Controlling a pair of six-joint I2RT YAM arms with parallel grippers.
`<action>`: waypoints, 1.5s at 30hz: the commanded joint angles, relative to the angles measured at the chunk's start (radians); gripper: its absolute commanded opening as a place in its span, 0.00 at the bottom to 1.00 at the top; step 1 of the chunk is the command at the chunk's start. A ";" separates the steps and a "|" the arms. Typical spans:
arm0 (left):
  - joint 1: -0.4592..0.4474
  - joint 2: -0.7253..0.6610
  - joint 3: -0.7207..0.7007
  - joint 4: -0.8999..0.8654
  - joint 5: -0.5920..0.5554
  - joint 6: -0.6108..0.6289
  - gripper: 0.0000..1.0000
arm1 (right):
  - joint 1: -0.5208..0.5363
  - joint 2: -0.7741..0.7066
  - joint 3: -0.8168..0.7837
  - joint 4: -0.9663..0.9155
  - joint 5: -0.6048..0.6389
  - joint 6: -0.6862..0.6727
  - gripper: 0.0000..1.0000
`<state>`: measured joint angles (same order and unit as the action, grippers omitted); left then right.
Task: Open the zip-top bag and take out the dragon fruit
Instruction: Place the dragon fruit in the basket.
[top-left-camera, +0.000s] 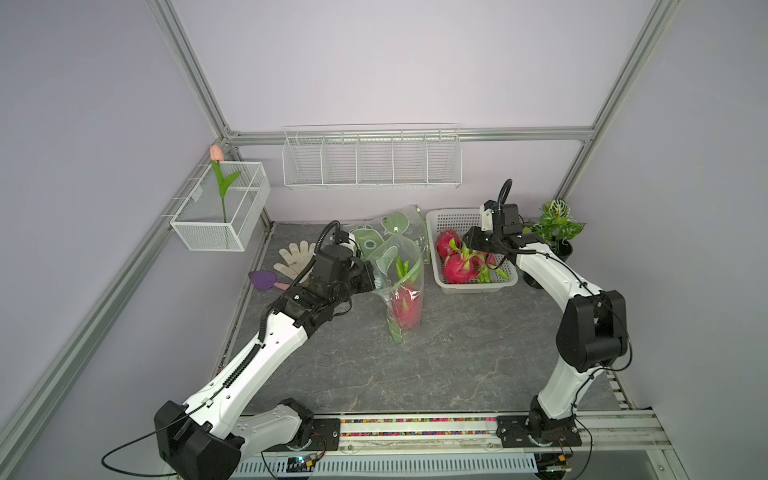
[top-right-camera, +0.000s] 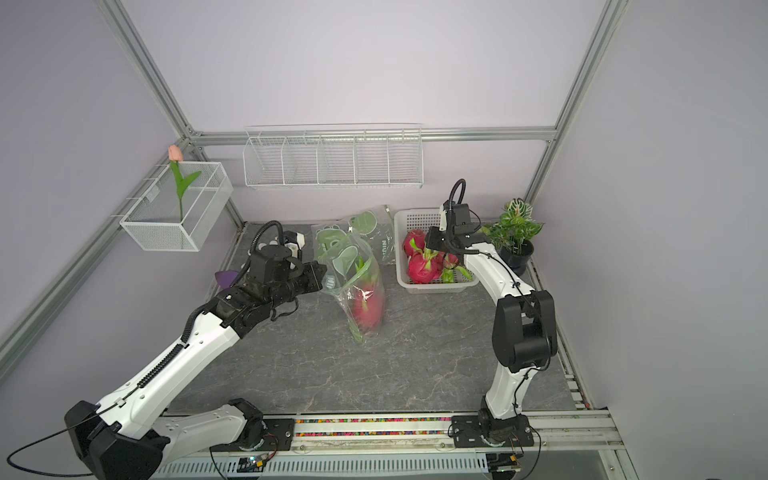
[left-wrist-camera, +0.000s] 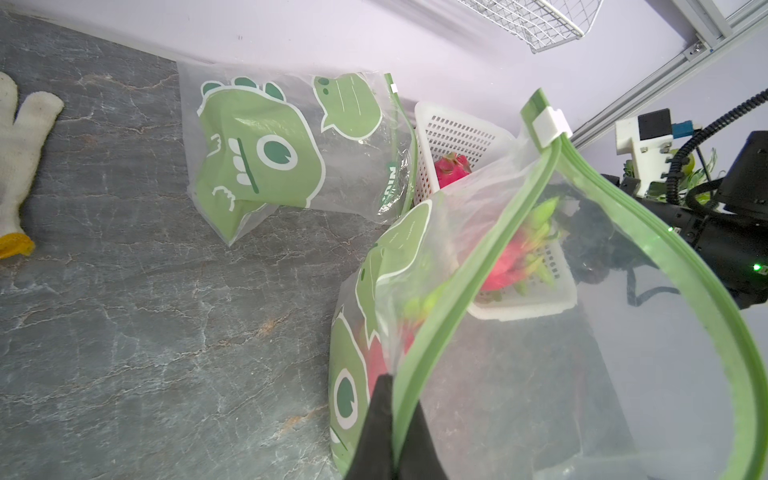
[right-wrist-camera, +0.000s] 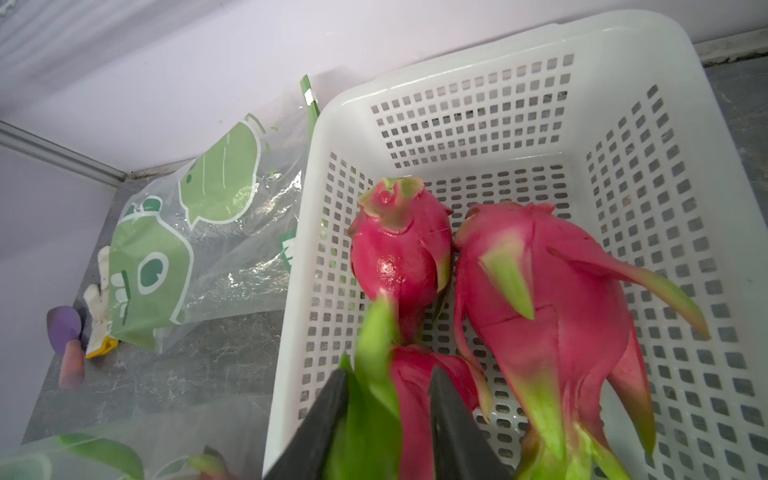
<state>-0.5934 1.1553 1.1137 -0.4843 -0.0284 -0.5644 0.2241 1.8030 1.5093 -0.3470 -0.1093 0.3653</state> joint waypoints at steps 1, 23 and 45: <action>0.007 -0.013 -0.005 -0.008 -0.002 0.006 0.02 | 0.001 -0.054 0.035 -0.070 -0.033 -0.008 0.48; 0.003 0.020 0.087 -0.016 0.095 -0.041 0.02 | 0.197 -0.443 0.153 -0.419 -0.084 0.049 0.57; -0.100 0.097 0.162 -0.020 0.051 -0.120 0.00 | 0.491 -0.337 0.203 -0.430 -0.023 0.157 0.51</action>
<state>-0.6872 1.2377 1.2770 -0.5121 0.0414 -0.6598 0.7090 1.4612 1.7451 -0.7517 -0.1673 0.4908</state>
